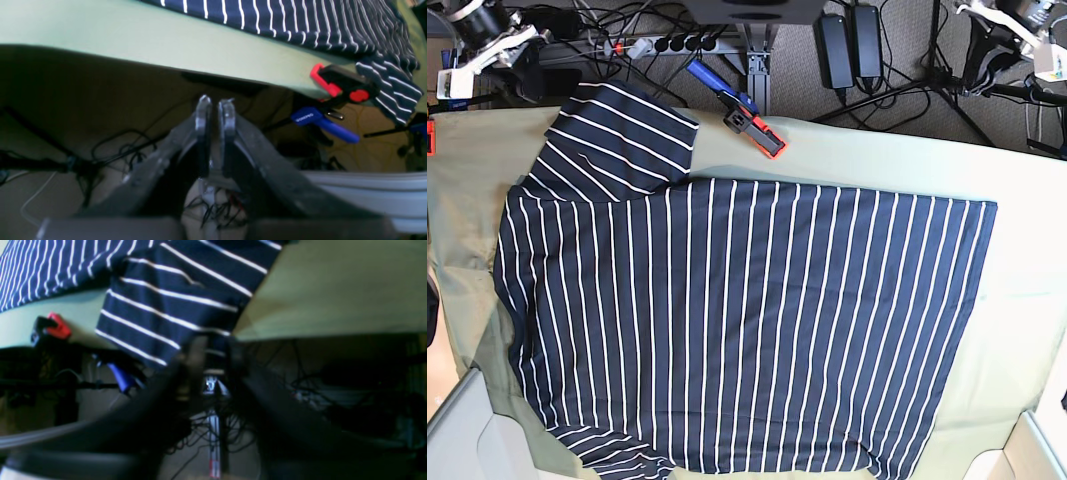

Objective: Fold the T-shirt properly
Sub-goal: 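Move right gripper to the sleeve and left gripper to the hem corner, grasp both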

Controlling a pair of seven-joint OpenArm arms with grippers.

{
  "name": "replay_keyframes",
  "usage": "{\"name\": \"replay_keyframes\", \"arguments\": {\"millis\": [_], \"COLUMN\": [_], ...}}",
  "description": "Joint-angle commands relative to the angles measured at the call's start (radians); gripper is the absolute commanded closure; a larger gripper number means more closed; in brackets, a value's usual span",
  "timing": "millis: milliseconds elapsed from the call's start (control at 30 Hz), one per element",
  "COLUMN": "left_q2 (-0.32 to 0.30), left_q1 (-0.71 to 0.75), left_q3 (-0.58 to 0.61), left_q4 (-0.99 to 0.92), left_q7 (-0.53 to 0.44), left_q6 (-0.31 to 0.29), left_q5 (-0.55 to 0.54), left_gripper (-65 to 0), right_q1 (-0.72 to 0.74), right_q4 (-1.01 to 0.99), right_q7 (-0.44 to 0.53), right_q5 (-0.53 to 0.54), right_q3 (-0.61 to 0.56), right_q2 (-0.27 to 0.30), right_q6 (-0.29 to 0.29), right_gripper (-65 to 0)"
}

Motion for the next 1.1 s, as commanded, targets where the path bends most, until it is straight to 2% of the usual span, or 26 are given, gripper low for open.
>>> {"name": "replay_keyframes", "arguments": {"millis": [0,133,167,300,367,467,667,800,1000,1067], "left_q2": [-0.006,-0.012,-0.015,-0.019,-0.019,-0.019,-0.029,-0.038,-0.038,-0.038], "left_q1": [0.017,0.017,0.017,0.023,0.024,0.026,0.026,0.026,0.025,0.025], "left_q3": [-0.013,-0.018,-0.018,-0.019,-0.019,-0.019,-0.019,-0.020,-0.020,-0.020], "left_q4": [0.018,0.018,0.018,0.018,0.018,0.018,0.018,0.018,0.018,0.018], "left_q7": [0.006,0.085,0.098,0.113,0.114,0.122,0.125,0.125,0.124,0.123], "left_q6": [-0.023,-0.023,-0.023,-0.023,-0.023,-0.023,-0.023,-0.023,-0.023,-0.023], "left_q5": [-0.035,-0.088,-0.089,-0.090,-0.089,-0.089,-0.089,-0.089,-0.089,-0.090], "left_gripper": [-4.8,-7.5,-9.6,-20.7,-25.4,-25.9,-25.9,-25.9,-25.9,-25.9], "right_q1": [0.011,0.096,0.120,0.210,0.257,0.304,0.317,0.327,0.344,0.344], "right_q4": [0.002,-0.060,-0.082,-0.173,-0.203,-0.210,-0.210,-0.211,-0.211,-0.210], "right_q7": [0.013,0.002,0.000,-0.045,-0.070,-0.117,-0.116,-0.109,-0.090,-0.085], "right_q5": [0.011,-0.027,-0.031,-0.018,-0.007,0.004,-0.003,-0.038,-0.061,-0.060], "right_q3": [0.009,0.009,0.009,0.009,0.008,-0.004,-0.109,-0.157,-0.160,-0.160], "right_q2": [0.006,0.006,0.007,0.007,0.006,0.006,0.002,-0.029,-0.071,-0.078], "right_q6": [-0.019,-0.093,-0.097,-0.123,-0.121,-0.121,-0.118,-0.118,-0.118,-0.118], "right_gripper": [-22.2,-24.7,-25.6,-36.1,-36.5,-36.5,-36.5,-36.4,-36.2,-32.5]}}
